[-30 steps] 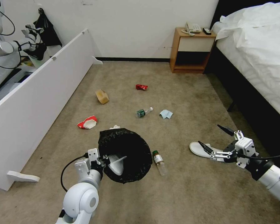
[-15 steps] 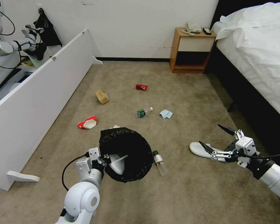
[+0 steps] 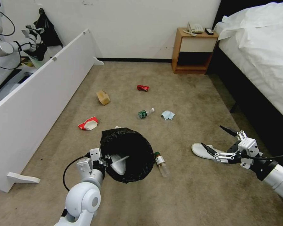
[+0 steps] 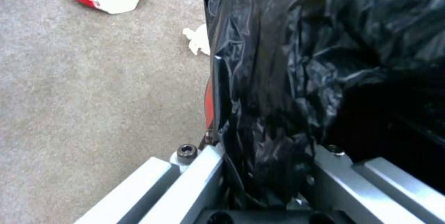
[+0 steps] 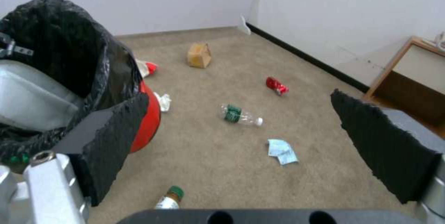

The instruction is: Pick up the trash bin, then pick up the garbage from the floor and place it into the trash bin.

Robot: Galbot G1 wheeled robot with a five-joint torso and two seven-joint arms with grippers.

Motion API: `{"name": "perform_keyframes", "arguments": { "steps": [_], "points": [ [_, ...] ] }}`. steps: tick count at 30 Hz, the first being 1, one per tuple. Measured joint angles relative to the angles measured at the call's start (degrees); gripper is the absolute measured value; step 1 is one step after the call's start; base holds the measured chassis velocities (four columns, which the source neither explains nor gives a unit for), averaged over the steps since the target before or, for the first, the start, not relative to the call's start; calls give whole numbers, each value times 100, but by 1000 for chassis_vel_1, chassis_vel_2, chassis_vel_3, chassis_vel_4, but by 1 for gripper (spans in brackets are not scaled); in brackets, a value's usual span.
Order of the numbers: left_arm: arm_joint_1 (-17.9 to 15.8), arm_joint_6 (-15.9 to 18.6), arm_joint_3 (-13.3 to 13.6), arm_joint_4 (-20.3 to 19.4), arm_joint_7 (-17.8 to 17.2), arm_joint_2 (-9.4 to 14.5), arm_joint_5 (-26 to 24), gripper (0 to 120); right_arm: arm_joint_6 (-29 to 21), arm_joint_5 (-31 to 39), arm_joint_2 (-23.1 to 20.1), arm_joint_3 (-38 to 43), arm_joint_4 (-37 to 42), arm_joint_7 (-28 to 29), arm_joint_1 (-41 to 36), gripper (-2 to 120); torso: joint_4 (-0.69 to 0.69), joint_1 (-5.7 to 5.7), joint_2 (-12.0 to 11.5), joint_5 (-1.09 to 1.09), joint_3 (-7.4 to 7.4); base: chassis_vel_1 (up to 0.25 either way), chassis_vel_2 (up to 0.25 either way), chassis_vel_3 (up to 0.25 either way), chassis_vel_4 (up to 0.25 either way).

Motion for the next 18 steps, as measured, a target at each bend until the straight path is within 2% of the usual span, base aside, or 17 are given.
{"name": "perform_keyframes", "arguments": {
  "steps": [4, 9, 12, 15, 18],
  "points": [
    [-17, -5, -6, 1, -9, 7, -3, 0, 0, 1, -9, 31, -1, -24, -14, 100, 0, 0, 0, 0, 0, 0, 0, 0, 0],
    [-31, -6, -7, 3, -20, 15, -6, 0, -1, 18, -54, 70, 6, -26, -47, 100, 0, 0, -1, 0, 0, -51, 113, 52, -133],
    [-30, -7, -5, 3, -23, 14, -6, 0, -1, 28, -72, 72, 17, -24, -54, 100, -1, -1, -1, -1, -1, -98, 259, 100, -216],
    [-16, -7, -4, -2, -26, 15, -5, 0, 2, 22, -88, 72, 26, -5, -74, 100, 3, 0, -1, 2, 1, -121, 294, 126, -289],
    [-2, -10, -4, -19, -27, 27, -3, 0, 15, 16, -90, 70, 44, 11, -91, 100, -1, 0, -1, -1, 1, -180, 317, 181, -304]
  ]
}}
